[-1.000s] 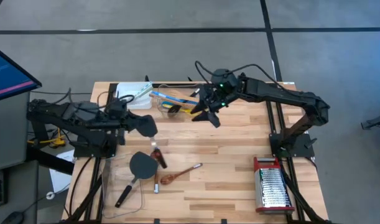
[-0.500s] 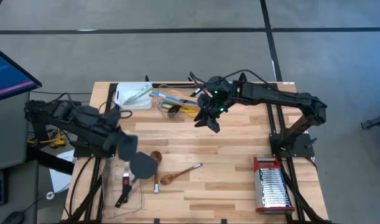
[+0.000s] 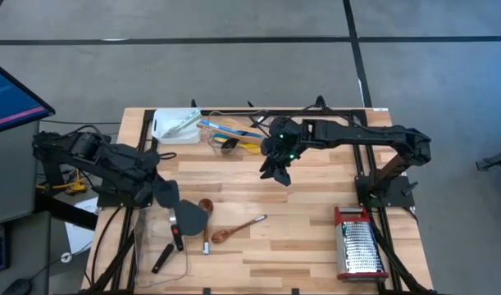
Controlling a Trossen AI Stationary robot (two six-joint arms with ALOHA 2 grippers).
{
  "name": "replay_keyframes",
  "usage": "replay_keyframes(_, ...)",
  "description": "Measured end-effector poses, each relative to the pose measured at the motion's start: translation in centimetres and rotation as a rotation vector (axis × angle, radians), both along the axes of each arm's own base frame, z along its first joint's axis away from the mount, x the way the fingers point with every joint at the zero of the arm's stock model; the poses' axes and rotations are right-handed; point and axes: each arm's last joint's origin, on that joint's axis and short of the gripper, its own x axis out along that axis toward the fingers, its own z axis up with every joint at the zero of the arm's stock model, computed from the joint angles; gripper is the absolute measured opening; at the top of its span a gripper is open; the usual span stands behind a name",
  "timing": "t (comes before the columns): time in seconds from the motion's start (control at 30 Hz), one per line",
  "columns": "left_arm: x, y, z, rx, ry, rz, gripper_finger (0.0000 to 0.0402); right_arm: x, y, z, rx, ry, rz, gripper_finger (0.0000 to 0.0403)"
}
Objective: Pick & Place Kitchen Items
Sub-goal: Put the black slotted spatula into the bottom transparent bin
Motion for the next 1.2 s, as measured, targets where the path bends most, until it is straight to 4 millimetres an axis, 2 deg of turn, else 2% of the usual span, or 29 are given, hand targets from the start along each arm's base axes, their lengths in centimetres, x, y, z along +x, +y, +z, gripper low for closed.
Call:
replay_keyframes(0.23, 0.2, -0.1, -0.2, 0.001, 0.032, -0.009, 0.0001, -0.1, 0.5, -1.1, -0.019, 0.034, -0.003, 0.0129)
replay_keyframes(0.53, 1.4, -1.0, -0.8, -0.110, 0.144, -0.046, 0.0001, -0.3, 0.5, -1.8, -0.026, 0.060, -0.013, 0.0128)
replay_keyframes(0.83, 2.8, -3.4, -1.9, -0.146, 0.289, -0.106, 0.0001, -0.3, 0.5, -1.8, -0.026, 0.059, -0.012, 0.0128)
replay_keyframes(1.2, 3.4, -6.4, -3.0, -0.140, 0.411, -0.132, 0.0004, -0.3, 0.5, -1.8, -0.027, 0.057, -0.012, 0.0123)
